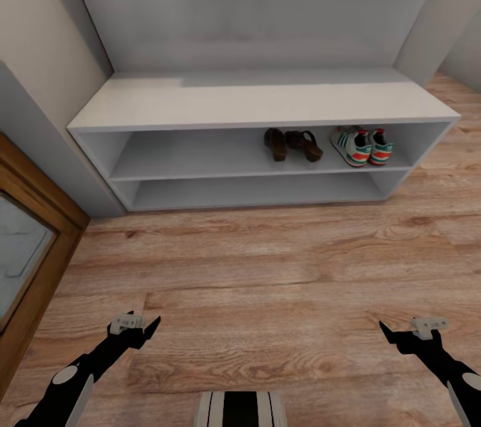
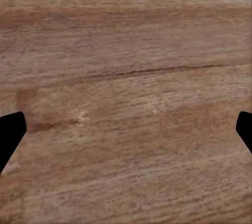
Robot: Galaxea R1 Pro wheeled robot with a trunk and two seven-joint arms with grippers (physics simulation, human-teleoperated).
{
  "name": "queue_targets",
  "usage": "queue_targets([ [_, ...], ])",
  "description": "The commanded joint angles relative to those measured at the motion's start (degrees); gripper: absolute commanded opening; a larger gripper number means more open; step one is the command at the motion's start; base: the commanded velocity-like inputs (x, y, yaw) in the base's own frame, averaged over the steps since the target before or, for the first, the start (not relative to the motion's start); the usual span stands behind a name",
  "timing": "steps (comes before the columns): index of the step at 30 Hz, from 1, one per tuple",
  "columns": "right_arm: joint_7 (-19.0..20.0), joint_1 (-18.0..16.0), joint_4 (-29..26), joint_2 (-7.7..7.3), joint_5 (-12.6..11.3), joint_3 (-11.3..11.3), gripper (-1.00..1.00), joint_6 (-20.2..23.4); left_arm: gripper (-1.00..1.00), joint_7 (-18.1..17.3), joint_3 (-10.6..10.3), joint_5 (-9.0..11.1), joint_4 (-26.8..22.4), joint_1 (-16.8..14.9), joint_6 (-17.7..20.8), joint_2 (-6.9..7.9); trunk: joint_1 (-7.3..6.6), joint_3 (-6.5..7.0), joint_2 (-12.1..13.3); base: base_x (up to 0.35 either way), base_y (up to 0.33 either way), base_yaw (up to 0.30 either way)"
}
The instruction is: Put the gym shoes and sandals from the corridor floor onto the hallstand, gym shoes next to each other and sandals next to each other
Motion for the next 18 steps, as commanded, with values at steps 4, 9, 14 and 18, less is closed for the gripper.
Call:
queue_targets([
  [4, 0.0, 0.0, 0.0, 0.00, 0.0, 0.0, 1.00, 0.0, 1.00, 0.0, 0.0, 0.0, 0.0, 0.0, 0.0, -0.02, 0.00, 0.29, 0.0, 0.000, 0.000, 0.000],
  [9, 0.0, 0.0, 0.0, 0.01, 0.0, 0.0, 1.00, 0.0, 1.00, 0.0, 0.0, 0.0, 0.0, 0.0, 0.0, 0.00, 0.00, 0.71, 0.0, 0.000, 0.000, 0.000],
  [14, 0.0, 0.0, 0.0, 0.00, 0.0, 0.0, 1.00, 0.0, 1.00, 0.0, 0.0, 0.0, 0.0, 0.0, 0.0, 0.02, 0.00, 1.14, 0.0, 0.000, 0.000, 0.000],
  [18, 0.0, 0.0, 0.0, 0.00, 0.0, 0.0, 1.00, 0.0, 1.00, 0.0, 0.0, 0.0, 0.0, 0.0, 0.0, 0.02, 0.00, 1.49, 0.0, 0.000, 0.000, 0.000],
])
